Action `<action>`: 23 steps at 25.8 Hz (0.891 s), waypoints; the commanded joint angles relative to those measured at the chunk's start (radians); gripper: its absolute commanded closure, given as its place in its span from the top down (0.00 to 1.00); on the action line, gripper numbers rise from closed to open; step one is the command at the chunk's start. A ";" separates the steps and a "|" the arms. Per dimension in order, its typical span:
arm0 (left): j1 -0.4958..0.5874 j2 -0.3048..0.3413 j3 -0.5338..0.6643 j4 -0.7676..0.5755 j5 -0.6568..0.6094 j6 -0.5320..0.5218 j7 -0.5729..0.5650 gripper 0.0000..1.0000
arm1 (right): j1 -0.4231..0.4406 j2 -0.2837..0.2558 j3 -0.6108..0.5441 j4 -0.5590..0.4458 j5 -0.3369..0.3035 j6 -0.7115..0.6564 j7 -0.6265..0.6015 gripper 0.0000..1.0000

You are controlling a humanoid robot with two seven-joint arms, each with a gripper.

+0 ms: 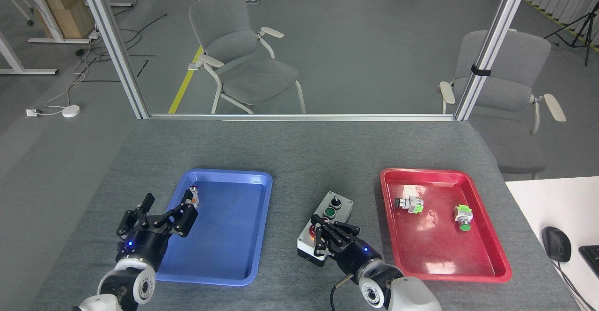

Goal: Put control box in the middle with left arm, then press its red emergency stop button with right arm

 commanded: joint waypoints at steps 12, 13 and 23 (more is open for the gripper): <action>0.030 0.002 -0.003 -0.005 -0.010 -0.002 0.008 0.99 | -0.008 0.004 0.003 0.031 -0.014 0.013 -0.039 0.00; 0.039 0.002 -0.006 -0.005 -0.010 -0.002 0.017 0.99 | -0.020 0.005 -0.009 0.020 -0.019 0.016 -0.062 0.05; 0.085 0.000 -0.033 0.014 -0.014 0.000 0.045 0.99 | -0.061 -0.028 -0.211 -0.067 -0.058 0.008 -0.232 1.00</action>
